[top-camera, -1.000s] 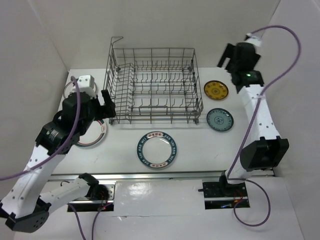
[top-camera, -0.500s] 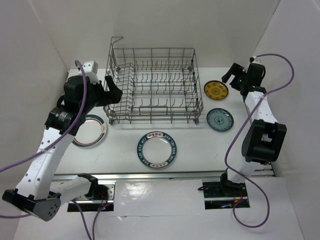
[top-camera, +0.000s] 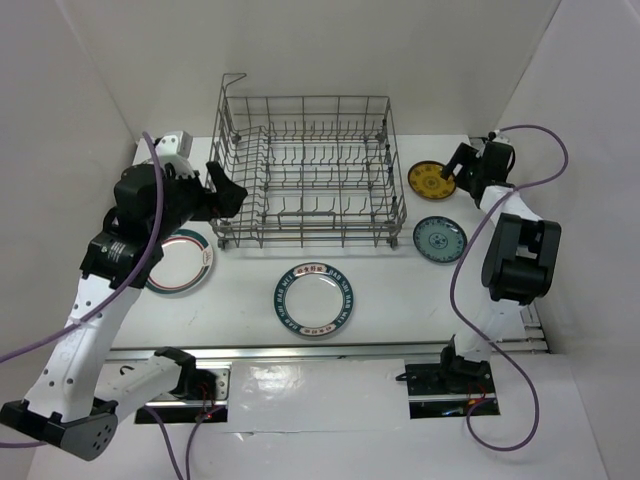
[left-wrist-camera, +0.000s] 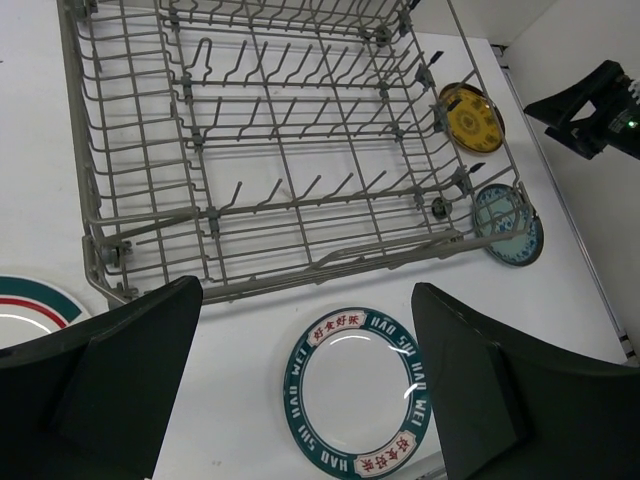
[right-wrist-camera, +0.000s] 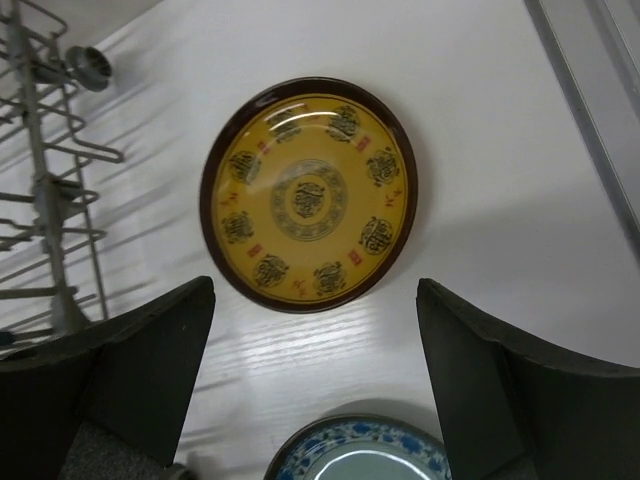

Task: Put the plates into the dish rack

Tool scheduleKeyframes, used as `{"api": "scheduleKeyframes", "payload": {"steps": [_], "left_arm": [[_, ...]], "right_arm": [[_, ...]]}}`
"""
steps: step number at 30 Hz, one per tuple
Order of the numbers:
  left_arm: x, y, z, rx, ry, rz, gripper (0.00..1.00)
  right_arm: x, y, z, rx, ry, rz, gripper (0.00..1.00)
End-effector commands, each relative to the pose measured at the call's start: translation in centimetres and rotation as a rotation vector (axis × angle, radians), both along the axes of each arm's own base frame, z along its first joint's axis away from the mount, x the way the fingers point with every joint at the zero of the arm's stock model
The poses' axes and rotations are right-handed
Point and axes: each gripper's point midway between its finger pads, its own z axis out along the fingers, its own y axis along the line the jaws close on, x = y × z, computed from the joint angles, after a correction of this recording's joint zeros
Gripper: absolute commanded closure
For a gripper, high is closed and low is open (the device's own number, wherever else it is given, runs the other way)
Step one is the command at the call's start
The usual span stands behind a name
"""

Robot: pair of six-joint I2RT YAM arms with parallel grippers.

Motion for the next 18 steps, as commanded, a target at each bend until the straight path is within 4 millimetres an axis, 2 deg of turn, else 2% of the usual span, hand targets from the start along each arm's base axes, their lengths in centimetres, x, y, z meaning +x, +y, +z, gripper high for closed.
{"api": "scheduleKeyframes", "payload": {"steps": [1,6,11,12,13,15,17,18], "left_arm": [[-0.4,-0.5,1.5,-0.001,-0.078,-0.035,0.0],[-1.4,-0.8,2.0,0.007,-0.108,-0.043,0.0],[-1.6,-1.3,2.0,0.007,-0.108,-0.06,0.0],[-1.7,-1.5,2.0,0.004,-0.108,-0.072,0.0],[-1.8,-1.5,2.0,0.004,-0.108,-0.072,0.0],[-1.8,-1.6,2.0,0.001,-0.107,-0.081,0.0],[-1.8,-1.6,2.0,0.001,-0.107,-0.081,0.0],[-1.8,-1.6,2.0,0.001,-0.107,-0.081,0.0]], "right_arm": [[1.2,-1.4,-0.8,-0.064,-0.03,-0.042,0.12],[2.3,-1.9,-3.2,-0.045,-0.019,-0.043,0.12],[3.6,-1.9,-4.3,-0.032,-0.006,-0.024,0.15],[3.5,-1.9,-5.7,-0.025,0.019,-0.024,0.15],[3.7,-2.4,-5.8,-0.026,0.017,-0.033,0.15],[4.0,-2.4,-6.5,-0.019,0.026,-0.025,0.15],[4.1,-2.2,-6.3,-0.017,0.015,-0.017,0.15],[4.2,-2.8,-6.5,0.002,0.016,-0.027,0.15]]}}
